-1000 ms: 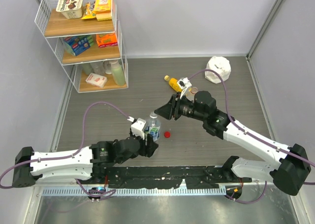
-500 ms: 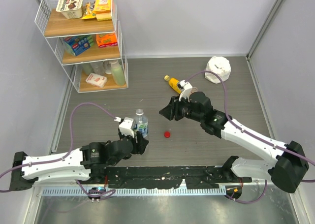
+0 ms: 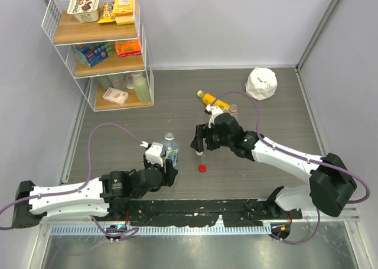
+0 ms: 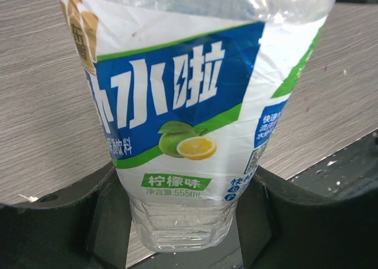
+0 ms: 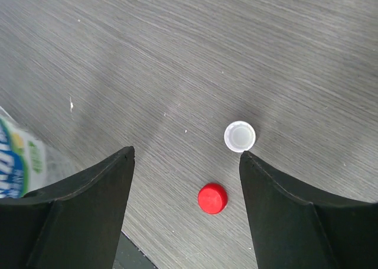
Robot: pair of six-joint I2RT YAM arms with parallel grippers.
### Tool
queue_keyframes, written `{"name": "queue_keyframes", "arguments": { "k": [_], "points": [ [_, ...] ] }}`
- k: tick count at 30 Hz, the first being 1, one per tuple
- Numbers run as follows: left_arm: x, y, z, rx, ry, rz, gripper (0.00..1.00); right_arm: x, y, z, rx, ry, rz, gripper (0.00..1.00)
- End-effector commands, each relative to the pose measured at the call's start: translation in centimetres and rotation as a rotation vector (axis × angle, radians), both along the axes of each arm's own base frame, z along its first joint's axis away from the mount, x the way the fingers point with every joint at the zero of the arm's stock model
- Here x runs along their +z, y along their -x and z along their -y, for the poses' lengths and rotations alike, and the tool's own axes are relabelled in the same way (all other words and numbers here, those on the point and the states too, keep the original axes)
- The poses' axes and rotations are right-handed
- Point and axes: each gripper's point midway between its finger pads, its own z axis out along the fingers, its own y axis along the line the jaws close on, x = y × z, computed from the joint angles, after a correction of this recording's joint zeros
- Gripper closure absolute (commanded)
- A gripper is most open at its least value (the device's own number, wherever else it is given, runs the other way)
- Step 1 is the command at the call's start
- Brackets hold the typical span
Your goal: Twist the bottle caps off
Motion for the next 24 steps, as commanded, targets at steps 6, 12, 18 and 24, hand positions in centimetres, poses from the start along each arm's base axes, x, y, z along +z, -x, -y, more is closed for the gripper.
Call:
{"name": "queue_keyframes", "arguments": {
  "k": [6,12,18,24],
  "points": [
    [0.7,-0.5,1.5,-0.013,-0.015,0.015,1.00,7.0,0.7,-1.0,0.076,-0.160,0.150,0.18],
    [0.8,-0.3,1.7,-0.036,-0.013,0.020,1.00,12.6,4.3,-2.3,0.278,-0.360,0.247,0.00],
    [1.8,0.4,3.2,-0.118,0.071,0.039,1.00,15.1,6.8,-3.5,0.423,-0.478,0.236,0.00],
    [2.6,0.7,3.9,-0.154,0.109,0.049,1.00,14.5,5.9,-4.9,0.428,-0.494,0.200,0.00]
  ]
}}
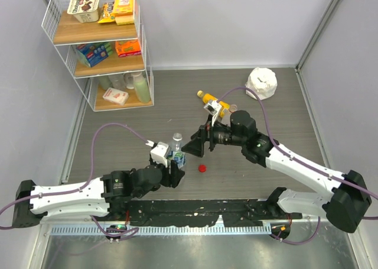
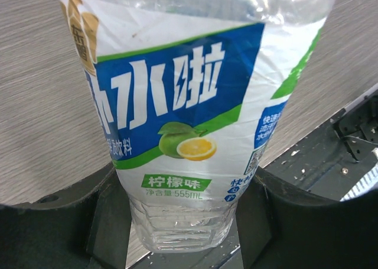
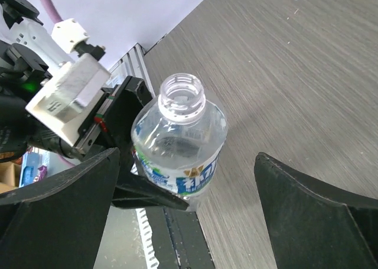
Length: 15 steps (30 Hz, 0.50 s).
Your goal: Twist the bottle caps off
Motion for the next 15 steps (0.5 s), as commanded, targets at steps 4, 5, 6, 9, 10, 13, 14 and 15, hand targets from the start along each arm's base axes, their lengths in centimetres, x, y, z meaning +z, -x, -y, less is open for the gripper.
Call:
{"name": "queue_keyframes", "arguments": {
  "k": [4,5,6,9,10,13,14,15],
  "points": [
    [1.7,0.1,1.8,-0.047,0.070,0.025,1.00,2.2,-0.3,-2.3,0.069,-0.108,0.001,0.03],
    [1.6,0.1,1.9,-0.052,0.065,0.023,1.00,2.0,-0.5,-2.5,0.067,-0.107,-0.017,0.03],
    [1.6,0.1,2.0,-0.054,0.064,0.023,1.00,2.2,-0.6,-2.6,0.070,-0.115,-0.016,0.06],
    [1.3,0.2,2.4,-0.064,0.053,0.017,1.00,2.2,-0.7,-3.1,0.076,-0.129,-0.038,0.10],
    [1.4,0.2,2.6,-0.068,0.054,0.017,1.00,2.3,-0.7,-3.2,0.078,-0.137,-0.044,0.12],
    [1.4,0.2,2.7,-0.071,0.051,0.019,1.00,2.3,-0.8,-3.3,0.081,-0.146,-0.051,0.20],
    [1.3,0.1,2.7,-0.069,0.048,0.021,1.00,2.2,-0.8,-3.4,0.080,-0.146,-0.054,0.25],
    [1.3,0.0,2.7,-0.063,0.048,0.022,1.00,2.1,-0.9,-3.4,0.078,-0.143,-0.061,0.27]
  ]
}}
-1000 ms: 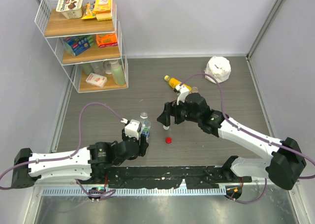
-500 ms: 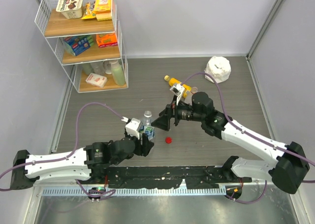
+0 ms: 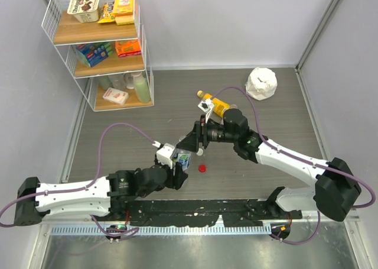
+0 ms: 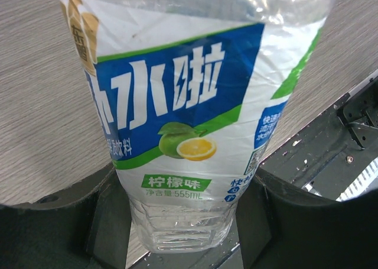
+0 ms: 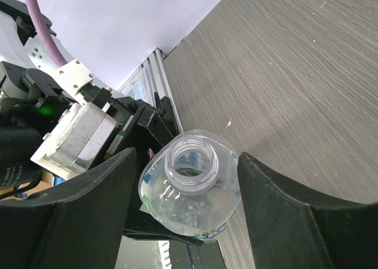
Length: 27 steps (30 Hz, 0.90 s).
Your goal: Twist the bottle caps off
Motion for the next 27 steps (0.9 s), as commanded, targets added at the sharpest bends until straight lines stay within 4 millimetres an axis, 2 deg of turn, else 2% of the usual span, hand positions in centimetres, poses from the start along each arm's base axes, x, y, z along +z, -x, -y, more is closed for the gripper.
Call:
{"name": "queue_keyframes", "arguments": {
  "k": [1,2,4,5,6,8,11,13,16,17,19,20,21,27],
  "points": [
    [2.2,-0.5,1.2,0.002,0.073,0.036,1.00,3.6,-0.3,-0.9,0.020,-0.098,0.053,0.38],
    [2.2,-0.6,1.1,0.005,0.074,0.036,1.00,3.3,-0.2,-1.0,0.025,-0.093,0.045,0.43],
    [2.2,-0.6,1.0,0.008,0.076,0.038,1.00,3.2,-0.2,-1.1,0.031,-0.093,0.039,0.76],
    [2.1,-0.6,0.9,0.012,0.075,0.040,1.00,3.2,-0.2,-1.1,0.029,-0.094,0.040,0.81],
    [2.1,-0.7,0.8,0.015,0.074,0.041,1.00,3.2,-0.2,-1.0,0.029,-0.094,0.040,0.91],
    [2.2,-0.7,0.7,0.018,0.079,0.043,1.00,3.2,-0.1,-0.9,0.025,-0.095,0.047,0.98],
    [2.3,-0.7,0.4,0.027,0.078,0.043,0.98,3.3,-0.3,-0.6,0.003,-0.091,0.064,0.99],
    [2.2,-0.8,0.3,0.034,0.080,0.042,0.84,3.3,-0.6,-0.3,-0.018,-0.081,0.080,0.98],
    [2.1,-0.8,0.2,0.043,0.080,0.034,0.41,2.7,-1.5,-0.1,-0.058,-0.038,0.104,0.98],
    [2.0,-0.8,0.1,0.049,0.075,0.031,0.31,2.5,-1.8,0.0,-0.076,-0.024,0.108,0.98],
    [1.7,-0.9,-0.1,0.058,0.059,0.027,0.19,2.0,-2.6,0.3,-0.110,0.017,0.125,0.98],
    [1.6,-0.9,-0.2,0.061,0.052,0.026,0.08,1.7,-2.8,0.6,-0.124,0.049,0.129,0.98],
    [1.6,-0.9,-0.3,0.064,0.042,0.027,0.02,1.7,-3.4,0.9,-0.162,0.062,0.141,0.98],
    [1.7,-1.2,-0.4,0.079,0.035,0.032,0.00,2.8,-5.6,2.3,-0.293,0.111,0.217,0.98]
  ]
}}
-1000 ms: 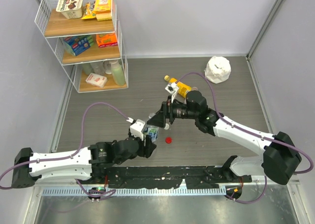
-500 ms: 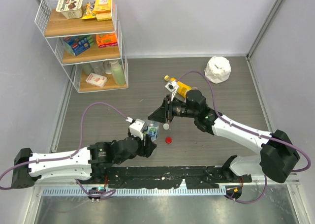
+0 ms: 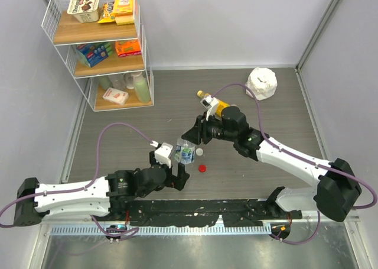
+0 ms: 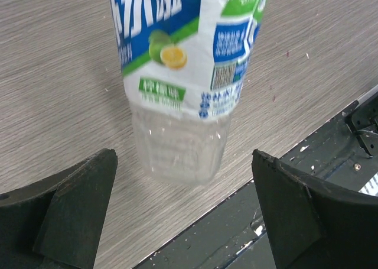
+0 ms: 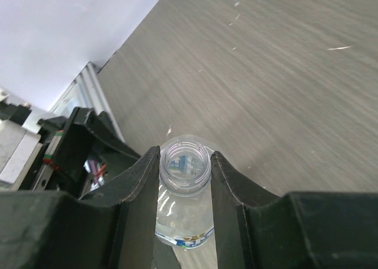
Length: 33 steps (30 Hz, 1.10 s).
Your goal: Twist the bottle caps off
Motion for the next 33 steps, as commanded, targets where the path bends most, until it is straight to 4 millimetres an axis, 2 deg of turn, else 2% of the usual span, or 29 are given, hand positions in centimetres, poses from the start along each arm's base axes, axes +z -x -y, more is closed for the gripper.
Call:
{"name": "queue_keyframes", "arguments": {
  "k": [1,10,21,22,25,26,29,33],
  "points": [
    [1.6,-0.8,0.0,0.048,0.036,0.026,0.00,4.5,-2.5,1.2,-0.128,-0.007,0.165,0.98],
    [1.4,-1.0,-0.8,0.079,0.046,0.025,0.00,6.8,-6.8,2.6,-0.323,-0.001,0.353,0.98],
    [0.7,-1.0,-1.3,0.087,0.015,0.024,0.00,7.1,-12.6,3.1,-0.527,0.098,0.586,0.98],
    [0.6,-1.0,-1.4,0.088,0.009,0.023,0.00,6.6,-13.1,2.9,-0.532,0.117,0.592,0.98],
    [0.4,-1.0,-1.4,0.089,0.002,0.022,0.00,6.7,-14.4,2.1,-0.552,0.108,0.621,0.99],
    [0.3,-1.0,-1.4,0.092,-0.003,0.023,0.00,6.2,-14.9,1.6,-0.549,0.115,0.619,0.99],
    [0.1,-1.1,-1.6,0.094,-0.015,0.026,0.00,6.3,-15.8,0.2,-0.542,0.089,0.630,0.98],
    [-0.2,-1.1,-1.9,0.094,-0.034,0.026,0.00,5.6,-17.3,-1.4,-0.540,0.086,0.632,0.98]
  ]
}}
